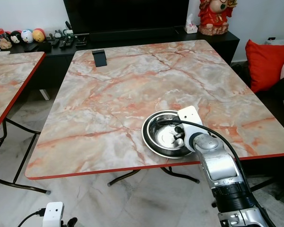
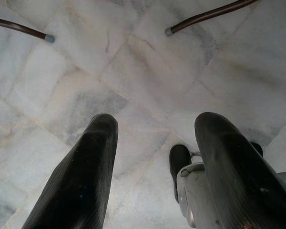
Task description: Setting the table
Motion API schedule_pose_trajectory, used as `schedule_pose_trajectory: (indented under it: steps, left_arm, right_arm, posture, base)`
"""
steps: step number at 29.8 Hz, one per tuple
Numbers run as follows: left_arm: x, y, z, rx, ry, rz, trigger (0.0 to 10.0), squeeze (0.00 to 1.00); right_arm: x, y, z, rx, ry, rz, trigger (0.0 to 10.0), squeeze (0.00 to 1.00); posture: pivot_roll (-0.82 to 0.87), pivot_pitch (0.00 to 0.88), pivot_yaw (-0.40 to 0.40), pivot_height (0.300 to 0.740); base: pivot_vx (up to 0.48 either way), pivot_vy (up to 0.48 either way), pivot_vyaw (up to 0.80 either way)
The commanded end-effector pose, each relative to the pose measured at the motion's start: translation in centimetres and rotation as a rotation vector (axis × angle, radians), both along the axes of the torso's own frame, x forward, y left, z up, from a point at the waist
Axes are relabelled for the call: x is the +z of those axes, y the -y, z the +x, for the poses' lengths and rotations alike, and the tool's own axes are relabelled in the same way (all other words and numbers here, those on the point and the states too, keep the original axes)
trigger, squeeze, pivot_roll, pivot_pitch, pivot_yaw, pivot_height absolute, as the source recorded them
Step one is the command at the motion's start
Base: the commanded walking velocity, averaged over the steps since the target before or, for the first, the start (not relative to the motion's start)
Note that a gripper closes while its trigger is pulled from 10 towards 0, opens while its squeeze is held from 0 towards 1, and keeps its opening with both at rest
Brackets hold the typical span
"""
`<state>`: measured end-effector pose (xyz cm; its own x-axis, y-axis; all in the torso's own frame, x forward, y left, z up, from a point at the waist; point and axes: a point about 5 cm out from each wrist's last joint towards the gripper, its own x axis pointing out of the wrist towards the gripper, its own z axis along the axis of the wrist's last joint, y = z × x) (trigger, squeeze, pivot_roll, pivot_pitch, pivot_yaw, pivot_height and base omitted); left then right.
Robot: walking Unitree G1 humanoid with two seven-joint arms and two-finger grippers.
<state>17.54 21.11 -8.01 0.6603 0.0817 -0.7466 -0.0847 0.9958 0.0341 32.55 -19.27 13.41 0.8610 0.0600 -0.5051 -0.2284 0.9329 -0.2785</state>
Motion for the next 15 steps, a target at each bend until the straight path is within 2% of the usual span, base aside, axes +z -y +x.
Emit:
schedule_pose_trajectory:
  steps: [1,6,9,13,15]
  left_arm:
    - [-0.2,-0.6,-0.6,0.020,-0.030,0.003,10.0,0.00]
    - [-0.3,-0.6,-0.7,0.020,-0.033,0.003,10.0,0.00]
    - [-0.3,-0.6,-0.7,0.020,-0.034,0.003,10.0,0.00]
    - [-0.3,-0.6,-0.8,0.020,-0.035,0.004,10.0,0.00]
    - [-0.3,-0.7,-0.8,0.019,-0.037,0.005,10.0,0.00]
  right_arm:
    - [0.7,0.4,0.4,-0.016,0.024,-0.007,10.0,0.00]
    - [0.8,0.3,0.5,-0.016,0.032,-0.006,10.0,0.00]
    - [1.3,-0.2,0.7,-0.020,0.079,0.052,10.0,0.00]
    - [1.5,-0.3,0.7,-0.013,0.087,0.063,10.0,0.00]
    - [1.9,-1.1,0.8,0.009,0.121,0.120,10.0,0.00]
  posture:
    - [-0.09,0.000,0.050,0.740]
    - [-0.09,0.000,0.050,0.740]
    - [-0.09,0.000,0.053,0.740]
    - [-0.09,0.000,0.053,0.740]
    - [-0.09,0.000,0.054,0.740]
  base:
    - [0.000,0.000,0.00]
    - [0.000,0.000,0.00]
    - [0.000,0.000,0.00]
    - [0.000,0.000,0.00]
    - [0.000,0.000,0.00]
